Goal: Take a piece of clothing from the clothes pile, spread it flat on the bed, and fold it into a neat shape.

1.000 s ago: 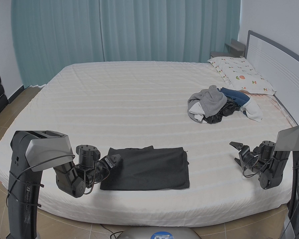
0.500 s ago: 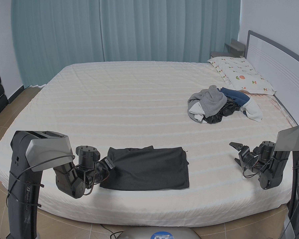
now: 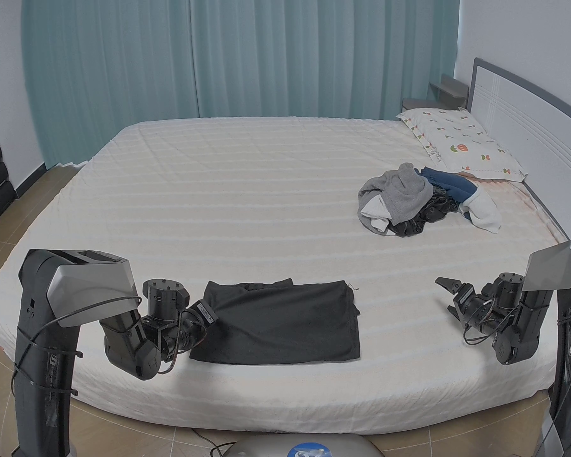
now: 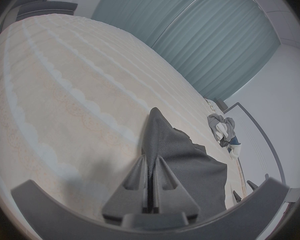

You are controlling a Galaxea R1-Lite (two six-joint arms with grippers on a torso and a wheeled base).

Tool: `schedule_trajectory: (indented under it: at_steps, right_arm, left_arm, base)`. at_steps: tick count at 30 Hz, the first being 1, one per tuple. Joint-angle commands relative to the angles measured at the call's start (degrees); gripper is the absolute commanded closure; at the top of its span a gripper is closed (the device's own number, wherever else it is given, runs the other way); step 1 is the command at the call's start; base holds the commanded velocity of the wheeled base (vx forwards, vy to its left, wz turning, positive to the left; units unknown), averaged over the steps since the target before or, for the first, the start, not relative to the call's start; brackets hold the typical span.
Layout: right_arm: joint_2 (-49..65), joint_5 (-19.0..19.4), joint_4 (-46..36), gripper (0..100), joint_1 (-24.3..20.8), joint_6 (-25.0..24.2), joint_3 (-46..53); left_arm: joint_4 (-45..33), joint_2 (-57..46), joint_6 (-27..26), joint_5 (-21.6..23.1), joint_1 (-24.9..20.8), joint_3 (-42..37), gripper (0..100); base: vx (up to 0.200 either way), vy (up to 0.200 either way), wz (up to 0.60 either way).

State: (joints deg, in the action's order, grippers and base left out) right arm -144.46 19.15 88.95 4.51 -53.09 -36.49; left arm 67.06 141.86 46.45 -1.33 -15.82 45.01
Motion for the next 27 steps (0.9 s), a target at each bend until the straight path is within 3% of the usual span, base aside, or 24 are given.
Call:
schedule_trajectory:
  at_steps: [1,12,27]
  right_arm:
    - [-0.39,0.10,0.61,0,-0.20,0.09,0.01]
    - [-0.47,0.10,0.61,0,-0.20,0.18,0.10]
    - [-0.47,0.10,0.61,0,-0.20,0.18,0.28]
  left_arm:
    - [0.00,-0.01,0.14,0.01,0.18,-0.10,100]
    - [0.00,-1.41,3.74,-0.17,1.50,-0.36,100]
    - [0.09,-2.56,4.18,-0.25,3.17,-1.85,100]
  base:
    - [0.000,0.000,0.00]
    - [0.000,0.200,0.00]
    - [0.000,0.200,0.00]
